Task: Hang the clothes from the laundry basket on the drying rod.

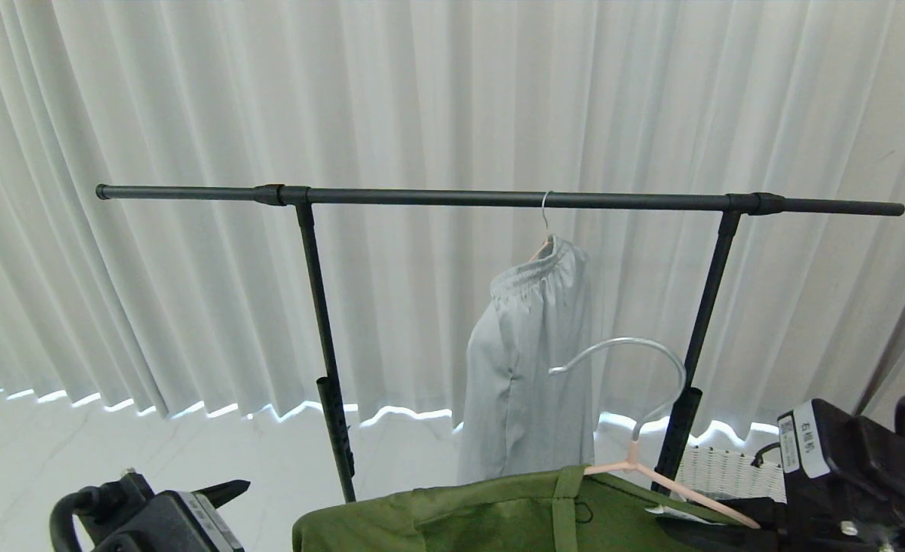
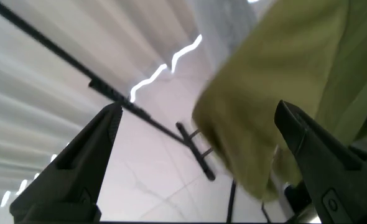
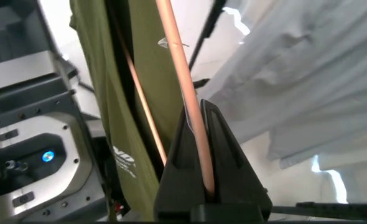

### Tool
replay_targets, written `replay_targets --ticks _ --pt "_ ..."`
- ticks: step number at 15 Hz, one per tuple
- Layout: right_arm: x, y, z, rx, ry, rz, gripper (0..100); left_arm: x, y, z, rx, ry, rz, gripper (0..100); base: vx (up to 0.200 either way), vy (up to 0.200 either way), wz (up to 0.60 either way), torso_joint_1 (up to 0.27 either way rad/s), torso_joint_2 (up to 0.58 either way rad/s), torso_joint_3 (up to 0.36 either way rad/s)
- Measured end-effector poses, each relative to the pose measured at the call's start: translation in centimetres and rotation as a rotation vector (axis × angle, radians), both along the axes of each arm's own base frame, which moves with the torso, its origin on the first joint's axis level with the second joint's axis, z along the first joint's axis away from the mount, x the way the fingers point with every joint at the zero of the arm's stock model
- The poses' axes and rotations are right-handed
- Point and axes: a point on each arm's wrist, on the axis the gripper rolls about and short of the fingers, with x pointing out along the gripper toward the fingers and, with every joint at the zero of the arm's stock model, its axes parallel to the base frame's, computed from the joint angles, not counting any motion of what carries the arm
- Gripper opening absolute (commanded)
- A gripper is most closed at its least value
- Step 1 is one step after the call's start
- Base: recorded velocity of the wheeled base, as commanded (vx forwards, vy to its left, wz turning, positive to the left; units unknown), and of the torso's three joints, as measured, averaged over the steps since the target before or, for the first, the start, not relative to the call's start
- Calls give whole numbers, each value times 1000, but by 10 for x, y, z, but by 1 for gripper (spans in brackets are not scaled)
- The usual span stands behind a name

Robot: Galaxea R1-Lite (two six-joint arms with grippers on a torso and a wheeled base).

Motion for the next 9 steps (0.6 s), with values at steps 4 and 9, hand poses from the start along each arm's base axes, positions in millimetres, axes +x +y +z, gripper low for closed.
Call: replay_targets --ticks 4,9 --pt "-2 -4 4 21 -16 -5 0 2 11 -19 55 45 44 100 0 0 0 0 0 0" --pt "-4 -4 6 32 -23 11 0 13 16 -21 -9 105 72 100 0 0 0 0 0 0"
